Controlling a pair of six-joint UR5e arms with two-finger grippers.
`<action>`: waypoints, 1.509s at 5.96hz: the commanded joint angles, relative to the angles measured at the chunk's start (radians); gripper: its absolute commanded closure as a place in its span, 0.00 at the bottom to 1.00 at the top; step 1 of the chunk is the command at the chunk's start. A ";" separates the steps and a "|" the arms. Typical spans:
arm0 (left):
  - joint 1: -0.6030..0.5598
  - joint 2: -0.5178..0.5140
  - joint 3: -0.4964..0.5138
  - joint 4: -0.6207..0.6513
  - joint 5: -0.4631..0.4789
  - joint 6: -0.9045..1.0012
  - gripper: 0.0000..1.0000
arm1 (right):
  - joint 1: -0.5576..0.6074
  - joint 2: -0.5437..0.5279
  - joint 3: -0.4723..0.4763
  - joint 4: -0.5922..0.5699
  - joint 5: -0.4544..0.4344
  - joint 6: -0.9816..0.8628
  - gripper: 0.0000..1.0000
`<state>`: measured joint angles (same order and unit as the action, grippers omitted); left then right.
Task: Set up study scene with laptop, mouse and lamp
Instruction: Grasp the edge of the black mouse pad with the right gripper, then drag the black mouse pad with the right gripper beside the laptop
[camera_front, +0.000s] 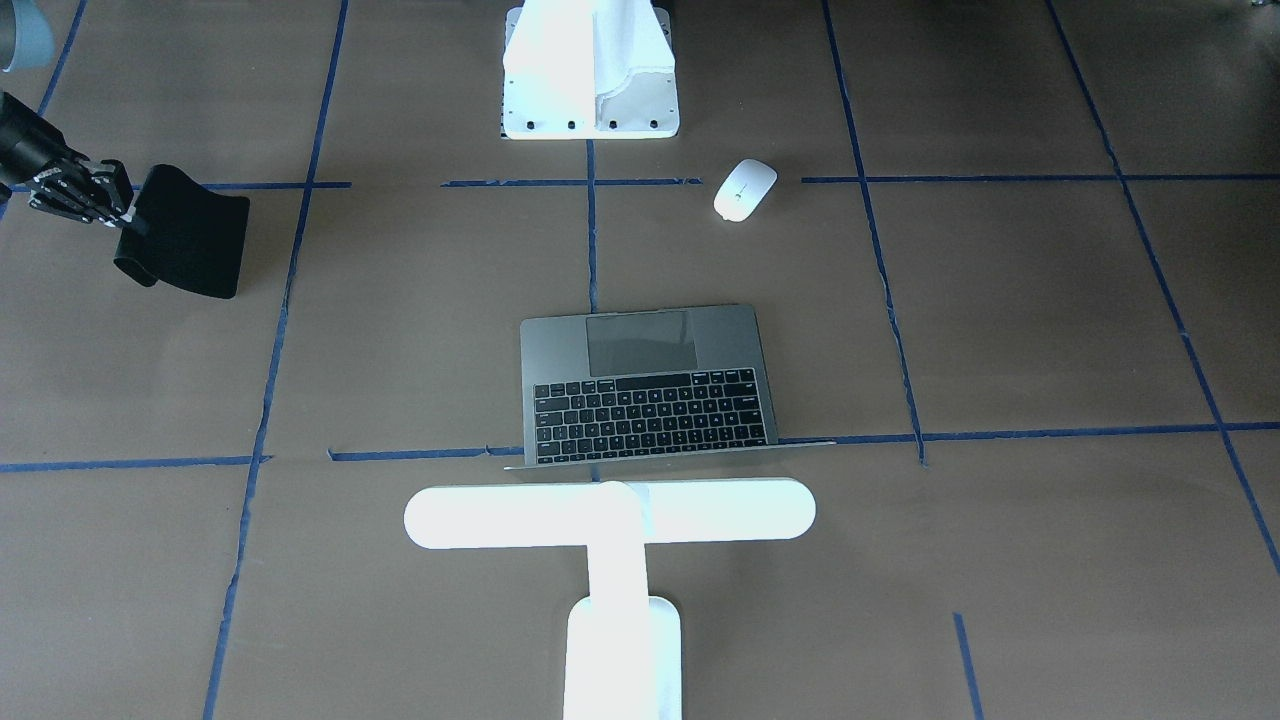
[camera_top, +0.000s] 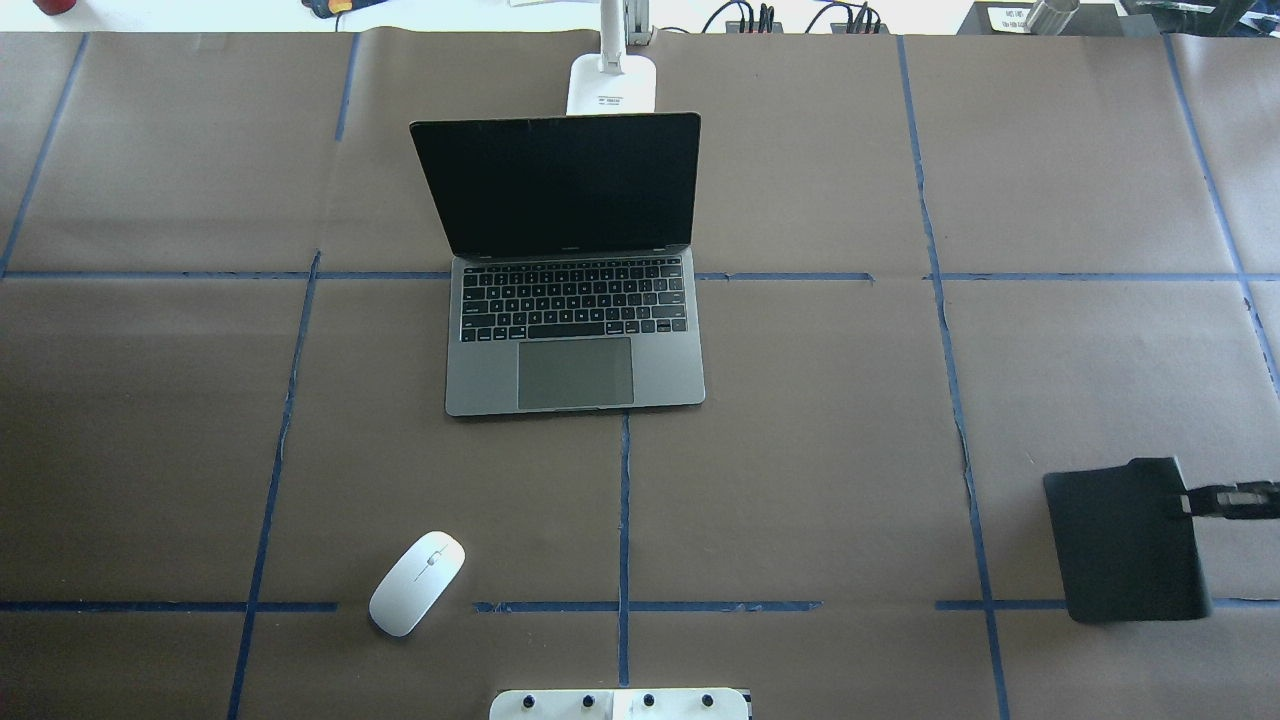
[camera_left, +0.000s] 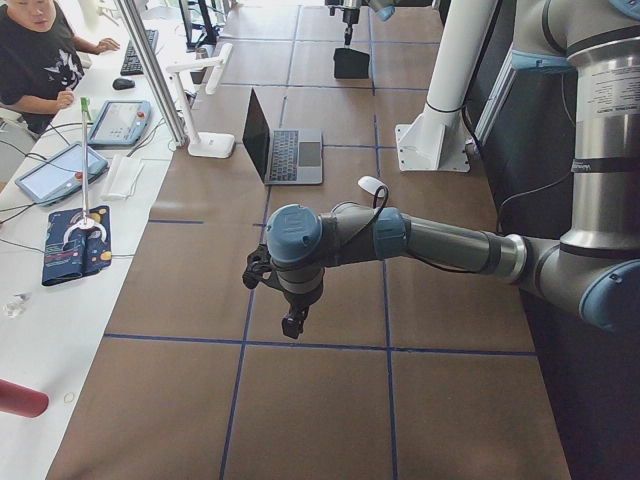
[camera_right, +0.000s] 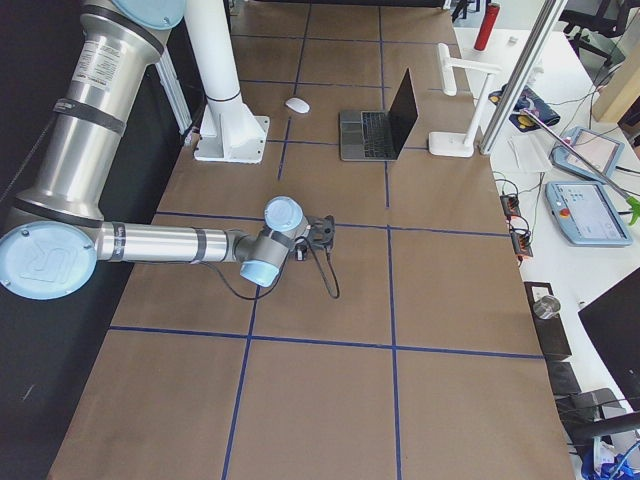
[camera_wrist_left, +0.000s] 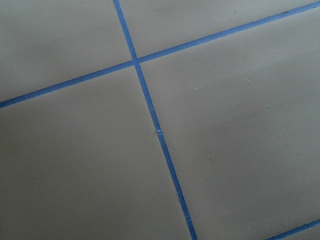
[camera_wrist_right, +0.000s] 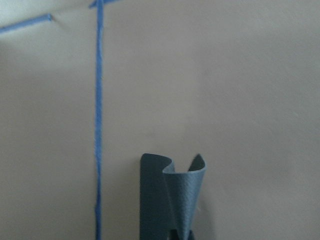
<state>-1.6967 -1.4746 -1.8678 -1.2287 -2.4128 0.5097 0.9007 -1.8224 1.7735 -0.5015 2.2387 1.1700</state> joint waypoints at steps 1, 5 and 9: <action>0.000 0.000 -0.014 0.000 -0.002 -0.004 0.00 | 0.030 0.342 -0.002 -0.365 0.004 0.005 1.00; 0.000 -0.004 -0.017 0.000 -0.002 -0.037 0.00 | -0.120 0.749 -0.036 -0.812 -0.152 0.088 1.00; 0.000 -0.007 -0.025 0.000 -0.002 -0.042 0.00 | -0.155 0.713 -0.058 -0.813 -0.182 0.076 0.95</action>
<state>-1.6966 -1.4814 -1.8907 -1.2287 -2.4145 0.4693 0.7537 -1.1045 1.7214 -1.3146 2.0609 1.2465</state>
